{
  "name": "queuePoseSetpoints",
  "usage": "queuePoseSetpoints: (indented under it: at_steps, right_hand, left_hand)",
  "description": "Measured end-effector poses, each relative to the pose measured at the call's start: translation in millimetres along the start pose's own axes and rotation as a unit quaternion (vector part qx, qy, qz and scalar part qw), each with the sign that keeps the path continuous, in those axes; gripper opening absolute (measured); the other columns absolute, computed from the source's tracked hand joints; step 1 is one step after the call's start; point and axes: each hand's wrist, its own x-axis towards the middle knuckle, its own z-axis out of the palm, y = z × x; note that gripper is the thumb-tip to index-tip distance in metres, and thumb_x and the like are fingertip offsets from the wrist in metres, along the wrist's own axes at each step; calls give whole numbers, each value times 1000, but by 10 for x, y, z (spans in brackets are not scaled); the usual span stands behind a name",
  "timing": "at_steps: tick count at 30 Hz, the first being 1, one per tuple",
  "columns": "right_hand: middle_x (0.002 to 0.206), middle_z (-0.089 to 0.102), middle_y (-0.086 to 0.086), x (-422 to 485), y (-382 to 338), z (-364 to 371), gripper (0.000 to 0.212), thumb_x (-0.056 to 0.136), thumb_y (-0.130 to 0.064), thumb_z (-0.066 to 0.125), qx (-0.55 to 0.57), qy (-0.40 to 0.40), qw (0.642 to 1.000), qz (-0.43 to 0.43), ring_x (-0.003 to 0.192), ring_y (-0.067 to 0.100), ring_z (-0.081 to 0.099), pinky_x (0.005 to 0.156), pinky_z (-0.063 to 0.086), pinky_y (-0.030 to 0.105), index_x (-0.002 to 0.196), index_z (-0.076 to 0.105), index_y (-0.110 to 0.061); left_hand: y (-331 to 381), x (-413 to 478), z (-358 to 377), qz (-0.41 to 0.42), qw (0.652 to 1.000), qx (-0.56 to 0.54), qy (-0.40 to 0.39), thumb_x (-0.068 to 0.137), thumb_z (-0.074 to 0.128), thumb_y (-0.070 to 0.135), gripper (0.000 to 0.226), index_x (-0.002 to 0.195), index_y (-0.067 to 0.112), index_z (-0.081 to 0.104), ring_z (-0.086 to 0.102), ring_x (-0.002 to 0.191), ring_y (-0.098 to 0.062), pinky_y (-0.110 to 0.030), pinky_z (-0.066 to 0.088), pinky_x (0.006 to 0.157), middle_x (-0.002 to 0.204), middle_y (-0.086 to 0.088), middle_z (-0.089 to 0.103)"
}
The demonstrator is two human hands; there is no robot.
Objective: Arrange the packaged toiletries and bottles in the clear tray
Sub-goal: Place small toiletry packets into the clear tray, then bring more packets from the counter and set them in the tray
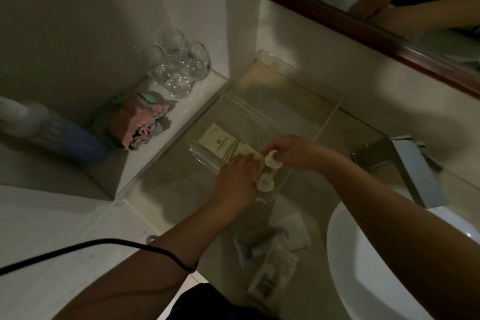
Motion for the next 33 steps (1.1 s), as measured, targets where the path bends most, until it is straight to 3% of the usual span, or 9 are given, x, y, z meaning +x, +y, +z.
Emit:
queuePoseSetpoints:
  at_steps: [4, 11, 16, 20, 23, 26, 28, 30, 33]
  right_hand:
    - [125, 63, 4, 55, 0, -9, 33, 91, -9, 56, -101, -7, 995, -19, 115, 19, 57, 83, 37, 20, 122, 65, -13]
    - [113, 67, 0, 143, 18, 46, 27, 84, -18, 68, -212, -20, 977, -29, 107, 18, 61, 81, 40, 22, 110, 71, -19]
    - [111, 68, 1, 157, 63, 63, 26, 85, -21, 66, -234, -8, 972, -27, 105, 18, 61, 86, 44, 27, 110, 70, -19]
    - [112, 67, 2, 125, 112, 131, 26, 85, -20, 64, -246, 38, 968, -39, 107, 20, 59, 81, 38, 25, 110, 69, -18]
    - [117, 61, 6, 60, 131, 213, 33, 84, -19, 64, -221, 80, 972, -25, 111, 25, 57, 85, 40, 29, 117, 64, -17]
    - [120, 56, 6, -134, 118, 316, 36, 86, -22, 62, -167, 161, 972, -29, 110, 24, 55, 88, 42, 32, 121, 59, -17]
    - [110, 58, 1, -377, 72, 401, 28, 87, -27, 61, -133, 209, 967, -60, 99, 20, 58, 78, 44, 30, 114, 61, -20]
    - [101, 58, -5, -658, 18, 517, 20, 89, -31, 61, -133, 194, 968, -92, 89, 15, 58, 71, 46, 27, 107, 62, -23]
    - [100, 60, -8, -1020, 11, 797, 16, 89, -38, 58, -191, 91, 972, -105, 85, 12, 58, 75, 53, 30, 100, 63, -27]
  left_hand:
    - [-6, -5, -2, 9, 1000, 5, 1, 82, 55, 20, 57, 138, 14, 45, 34, 138, -25, -42, 33, 110, 149, -3, 41]
    - [-8, -10, 5, 12, 1000, 16, 7, 81, 54, 18, 55, 136, 15, 48, 34, 137, -24, -41, 34, 110, 148, -2, 42]
    - [-3, -5, 10, 10, 1000, 12, 7, 80, 54, 17, 56, 136, 15, 48, 34, 137, -25, -42, 34, 110, 149, -1, 42]
    - [-1, -26, 5, 18, 1000, 7, 10, 79, 54, 16, 55, 134, 13, 50, 36, 135, -26, -43, 36, 107, 146, -4, 44]
    - [-12, -46, -4, 20, 999, -14, 31, 76, 56, 16, 53, 128, 8, 56, 43, 129, -31, -43, 40, 104, 139, -11, 51]
    - [11, -160, -4, 15, 994, -60, 89, 70, 52, 15, 45, 111, 2, 65, 55, 109, -36, -42, 47, 92, 116, -18, 62]
    - [12, -294, 21, 13, 987, -91, 130, 70, 47, 15, 38, 99, 4, 68, 59, 95, -33, -40, 51, 80, 101, -16, 64]
    - [3, -439, 54, 4, 984, -118, 130, 72, 51, 8, 25, 90, 7, 67, 59, 86, -28, -37, 51, 73, 92, -12, 63]
    - [21, -663, 113, -19, 985, -144, 91, 78, 56, 4, 16, 90, 10, 66, 56, 83, -18, -29, 45, 73, 93, -6, 62]
